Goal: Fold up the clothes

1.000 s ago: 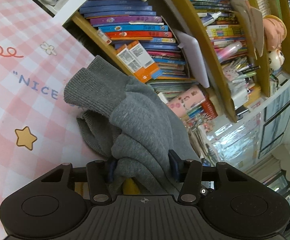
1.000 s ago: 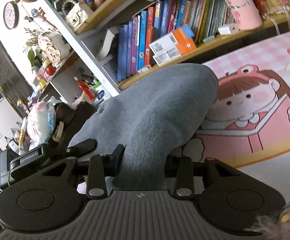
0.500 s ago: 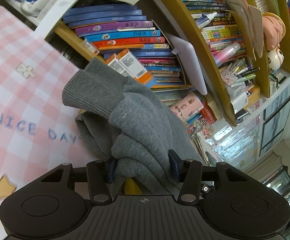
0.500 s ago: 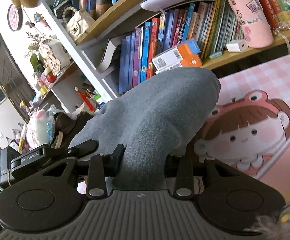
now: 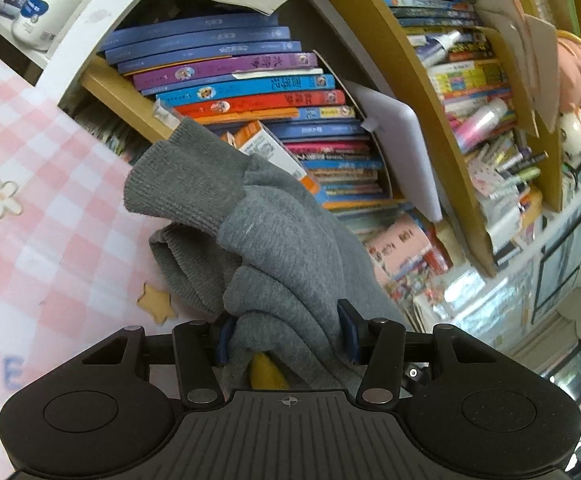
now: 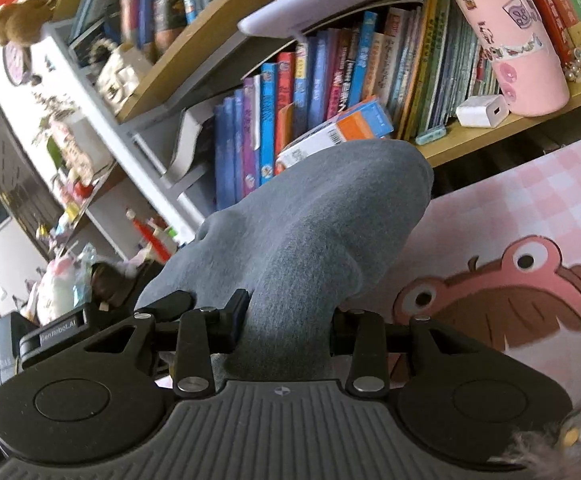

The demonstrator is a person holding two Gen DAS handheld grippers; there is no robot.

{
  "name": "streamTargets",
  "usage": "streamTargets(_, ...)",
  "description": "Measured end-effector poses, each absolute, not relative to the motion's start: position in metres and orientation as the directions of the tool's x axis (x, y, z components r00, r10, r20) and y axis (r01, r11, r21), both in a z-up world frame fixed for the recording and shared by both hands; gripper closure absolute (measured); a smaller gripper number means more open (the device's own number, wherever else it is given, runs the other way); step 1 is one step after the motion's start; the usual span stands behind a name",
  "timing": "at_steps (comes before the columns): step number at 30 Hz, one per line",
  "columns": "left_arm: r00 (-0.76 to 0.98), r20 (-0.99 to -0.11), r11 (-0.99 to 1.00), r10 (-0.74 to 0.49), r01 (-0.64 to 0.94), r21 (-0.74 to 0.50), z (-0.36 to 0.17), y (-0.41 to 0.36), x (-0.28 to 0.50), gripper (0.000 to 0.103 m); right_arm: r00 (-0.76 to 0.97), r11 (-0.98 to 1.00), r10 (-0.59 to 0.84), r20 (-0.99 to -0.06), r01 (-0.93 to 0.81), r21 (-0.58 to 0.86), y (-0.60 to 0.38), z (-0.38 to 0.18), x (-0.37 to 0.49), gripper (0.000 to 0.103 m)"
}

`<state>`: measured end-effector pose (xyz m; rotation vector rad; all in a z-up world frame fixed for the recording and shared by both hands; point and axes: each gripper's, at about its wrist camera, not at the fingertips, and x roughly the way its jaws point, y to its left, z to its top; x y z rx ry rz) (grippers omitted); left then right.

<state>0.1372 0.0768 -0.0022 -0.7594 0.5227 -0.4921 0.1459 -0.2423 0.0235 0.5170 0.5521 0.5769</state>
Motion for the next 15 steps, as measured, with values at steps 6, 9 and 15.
streamTargets(6,0.764,-0.277,0.607,-0.582,0.182,-0.773,-0.025,0.066,0.171,0.054,0.723,0.742,0.595,-0.351,-0.327,0.586,-0.250,0.008,0.186,0.069)
streamTargets(9,0.762,-0.294,0.619,-0.578,0.174,-0.766,-0.029,0.060,0.182,0.054,0.729,0.760,0.580,-0.364,-0.322,0.565,-0.251,0.001,0.203,0.069)
streamTargets(15,0.758,-0.308,0.625,-0.574,0.164,-0.763,-0.032,0.053,0.197,0.053,0.715,0.730,0.594,-0.369,-0.286,0.621,-0.263,-0.014,0.229,0.068)
